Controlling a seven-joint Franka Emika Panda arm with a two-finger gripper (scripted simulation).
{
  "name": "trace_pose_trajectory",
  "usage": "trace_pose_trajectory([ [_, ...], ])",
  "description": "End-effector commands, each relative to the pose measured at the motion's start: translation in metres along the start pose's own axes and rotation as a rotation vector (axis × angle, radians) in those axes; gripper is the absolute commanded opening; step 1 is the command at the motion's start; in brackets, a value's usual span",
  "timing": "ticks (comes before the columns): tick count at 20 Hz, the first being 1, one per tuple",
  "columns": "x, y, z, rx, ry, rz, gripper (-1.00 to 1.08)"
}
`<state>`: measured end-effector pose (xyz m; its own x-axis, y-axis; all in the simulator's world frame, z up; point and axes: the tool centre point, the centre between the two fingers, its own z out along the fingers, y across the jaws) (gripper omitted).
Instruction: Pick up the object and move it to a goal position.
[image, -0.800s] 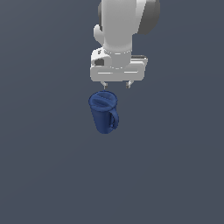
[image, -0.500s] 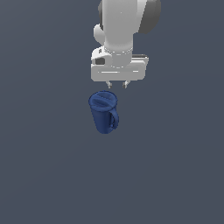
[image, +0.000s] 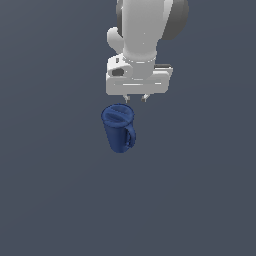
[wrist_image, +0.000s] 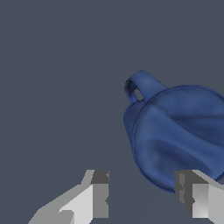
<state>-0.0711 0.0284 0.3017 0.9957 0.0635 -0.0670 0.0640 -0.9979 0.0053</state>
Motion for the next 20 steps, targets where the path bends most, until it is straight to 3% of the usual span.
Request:
trace_pose_trajectory([
  [1,0.005,-0.002,0.002,-0.014,-0.017,-0.025,0.28],
  [8,0.025,-0.007,0.01,-0.077,-0.094,-0.127,0.28],
  [20,0.067,-0.013,0.036,-0.215,-0.272,-0.329,0.28],
])
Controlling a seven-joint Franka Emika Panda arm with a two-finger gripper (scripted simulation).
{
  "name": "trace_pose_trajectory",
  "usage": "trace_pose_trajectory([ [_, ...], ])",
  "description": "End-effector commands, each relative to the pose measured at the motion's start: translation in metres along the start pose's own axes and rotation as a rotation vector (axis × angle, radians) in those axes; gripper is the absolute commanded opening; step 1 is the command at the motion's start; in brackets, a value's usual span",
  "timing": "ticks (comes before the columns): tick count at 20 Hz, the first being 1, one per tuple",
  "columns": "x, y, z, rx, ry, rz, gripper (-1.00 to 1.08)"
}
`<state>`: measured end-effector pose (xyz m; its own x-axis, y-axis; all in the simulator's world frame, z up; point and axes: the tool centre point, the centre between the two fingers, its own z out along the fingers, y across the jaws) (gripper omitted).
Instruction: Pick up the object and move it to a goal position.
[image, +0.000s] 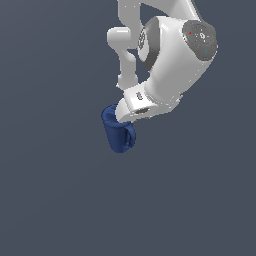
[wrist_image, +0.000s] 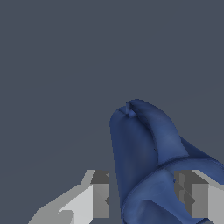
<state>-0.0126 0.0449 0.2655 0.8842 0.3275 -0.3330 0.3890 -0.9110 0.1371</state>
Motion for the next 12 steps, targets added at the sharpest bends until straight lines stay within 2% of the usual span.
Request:
trace_pose_trajectory([
  [1,0.009,0.001,0.004,-0.027,-0.038,-0.037,0.28],
  [12,0.043,0.01,0.025,-0.127,-0.204,-0.164,0.28],
])
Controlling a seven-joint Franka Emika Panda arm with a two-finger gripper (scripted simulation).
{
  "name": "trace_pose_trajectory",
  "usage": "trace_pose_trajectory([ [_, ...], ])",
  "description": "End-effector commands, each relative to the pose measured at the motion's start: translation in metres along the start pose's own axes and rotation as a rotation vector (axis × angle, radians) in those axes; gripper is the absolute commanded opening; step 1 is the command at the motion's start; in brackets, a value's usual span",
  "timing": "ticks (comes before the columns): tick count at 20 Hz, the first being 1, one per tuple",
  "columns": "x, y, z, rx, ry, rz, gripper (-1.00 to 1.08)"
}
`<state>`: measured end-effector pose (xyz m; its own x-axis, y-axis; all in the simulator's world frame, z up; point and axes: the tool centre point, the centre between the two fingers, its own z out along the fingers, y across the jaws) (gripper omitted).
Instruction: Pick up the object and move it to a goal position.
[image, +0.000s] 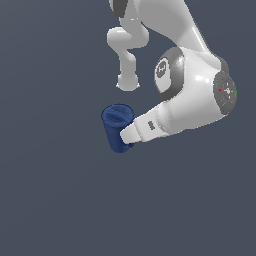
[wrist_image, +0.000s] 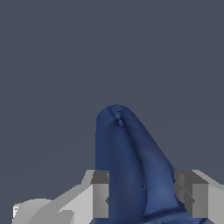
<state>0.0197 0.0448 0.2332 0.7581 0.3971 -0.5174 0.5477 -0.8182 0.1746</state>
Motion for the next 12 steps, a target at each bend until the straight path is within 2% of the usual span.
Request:
trace_pose_trajectory([
  [1,0.007,0.003,0.005,-0.02,-0.039,-0.024,0.28],
  [12,0.027,0.013,0.028,-0.072,-0.188,-0.087,0.28],
])
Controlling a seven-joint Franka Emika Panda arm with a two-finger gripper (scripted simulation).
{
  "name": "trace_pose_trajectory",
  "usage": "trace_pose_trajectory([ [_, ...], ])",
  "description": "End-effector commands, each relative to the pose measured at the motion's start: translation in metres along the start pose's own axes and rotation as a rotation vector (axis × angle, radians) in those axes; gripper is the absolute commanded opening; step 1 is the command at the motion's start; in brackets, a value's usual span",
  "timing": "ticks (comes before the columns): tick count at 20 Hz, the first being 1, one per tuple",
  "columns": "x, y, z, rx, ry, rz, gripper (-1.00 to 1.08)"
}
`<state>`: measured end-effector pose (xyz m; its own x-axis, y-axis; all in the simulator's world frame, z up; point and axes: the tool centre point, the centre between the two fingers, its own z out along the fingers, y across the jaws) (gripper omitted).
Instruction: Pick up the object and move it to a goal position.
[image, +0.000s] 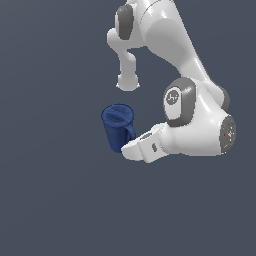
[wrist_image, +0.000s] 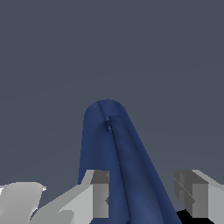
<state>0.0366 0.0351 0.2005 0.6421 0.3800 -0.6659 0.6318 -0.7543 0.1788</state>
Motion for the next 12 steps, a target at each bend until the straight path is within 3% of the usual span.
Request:
trace_pose_trajectory([
  [1,0.003,0.002,0.004,-0.007,-0.027,-0.008,0.28],
  [12,0.009,0.005,0.014,-0.015,-0.082,-0.021,0.28],
])
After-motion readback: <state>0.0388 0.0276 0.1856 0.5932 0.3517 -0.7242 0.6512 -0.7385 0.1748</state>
